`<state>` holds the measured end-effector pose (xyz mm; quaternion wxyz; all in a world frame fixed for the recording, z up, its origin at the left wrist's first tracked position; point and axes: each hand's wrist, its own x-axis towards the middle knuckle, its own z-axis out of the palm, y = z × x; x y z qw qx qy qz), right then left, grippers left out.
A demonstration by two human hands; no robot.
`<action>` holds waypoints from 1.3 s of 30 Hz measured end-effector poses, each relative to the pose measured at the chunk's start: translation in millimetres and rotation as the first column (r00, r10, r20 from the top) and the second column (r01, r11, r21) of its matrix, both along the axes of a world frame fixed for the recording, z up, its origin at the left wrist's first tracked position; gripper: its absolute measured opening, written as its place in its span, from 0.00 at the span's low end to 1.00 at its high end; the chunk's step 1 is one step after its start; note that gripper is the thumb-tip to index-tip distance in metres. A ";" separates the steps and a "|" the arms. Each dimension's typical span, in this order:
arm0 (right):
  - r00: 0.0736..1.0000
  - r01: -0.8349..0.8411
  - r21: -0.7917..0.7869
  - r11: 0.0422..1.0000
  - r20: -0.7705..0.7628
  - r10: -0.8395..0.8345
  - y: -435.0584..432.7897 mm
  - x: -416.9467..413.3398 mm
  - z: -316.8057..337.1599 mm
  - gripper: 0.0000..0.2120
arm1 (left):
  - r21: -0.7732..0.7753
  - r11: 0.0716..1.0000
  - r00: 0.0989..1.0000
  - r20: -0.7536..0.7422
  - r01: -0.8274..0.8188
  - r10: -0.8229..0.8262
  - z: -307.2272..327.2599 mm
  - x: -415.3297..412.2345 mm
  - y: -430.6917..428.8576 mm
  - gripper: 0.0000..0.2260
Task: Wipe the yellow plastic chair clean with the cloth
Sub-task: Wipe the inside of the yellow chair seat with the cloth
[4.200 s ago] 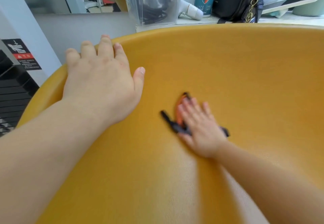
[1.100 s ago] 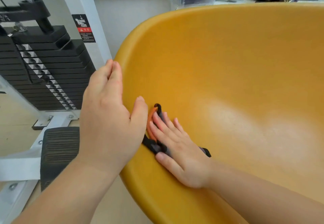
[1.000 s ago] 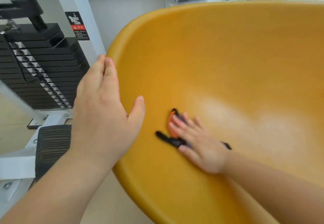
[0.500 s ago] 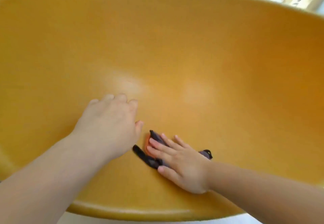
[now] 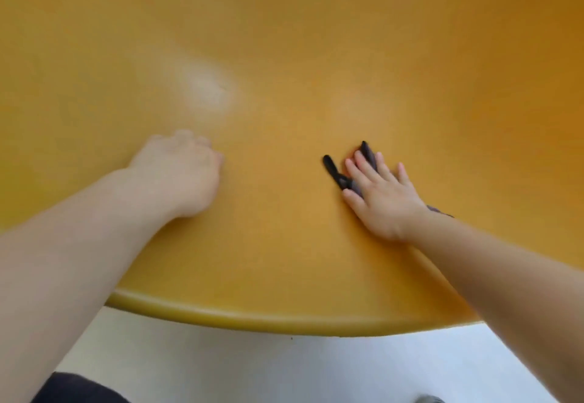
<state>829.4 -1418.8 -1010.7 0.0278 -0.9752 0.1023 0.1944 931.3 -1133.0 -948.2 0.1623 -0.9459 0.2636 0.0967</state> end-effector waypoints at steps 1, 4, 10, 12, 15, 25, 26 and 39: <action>0.993 -0.120 0.091 0.989 0.006 0.120 39.5 -5.1 -2.5 0.30 | 0.001 1.000 1.000 0.009 0.007 -0.007 -1.5 1.6 0.8 0.14; 0.900 -0.431 0.319 0.844 0.083 0.429 131.0 -33.5 12.7 0.30 | -0.028 0.999 0.999 0.030 0.021 -0.020 -3.1 4.6 1.5 0.12; 0.808 -0.541 0.385 0.748 -0.007 0.589 67.3 -67.7 28.0 0.28 | -0.066 0.997 0.999 0.013 0.034 -0.033 -4.8 5.2 3.4 0.12; 0.914 -0.371 0.163 0.914 -0.106 0.390 7.6 -46.2 19.8 0.28 | -0.073 0.997 0.999 0.003 0.034 -0.034 -3.7 4.0 4.8 0.13; 0.996 -0.002 -0.034 0.999 -0.092 -0.001 -28.1 -11.8 11.6 0.33 | -0.052 0.998 0.999 0.012 0.042 -0.041 -5.7 2.0 5.9 0.13; 0.842 -0.486 0.474 0.734 0.027 0.540 106.9 -87.6 36.4 0.29 | -0.068 0.994 0.992 -0.086 0.082 -0.088 1.0 -12.6 -40.0 0.18; 0.855 -0.464 0.422 0.779 -0.015 0.518 81.2 -92.5 34.8 0.29 | -0.066 0.989 0.985 -0.097 0.136 -0.142 0.4 -18.3 -55.0 0.18; 0.981 0.173 -0.384 0.907 -0.012 -0.192 -126.3 -54.2 40.5 0.33 | -0.182 0.977 0.919 -0.356 0.107 -0.167 -35.3 -36.0 -194.1 0.49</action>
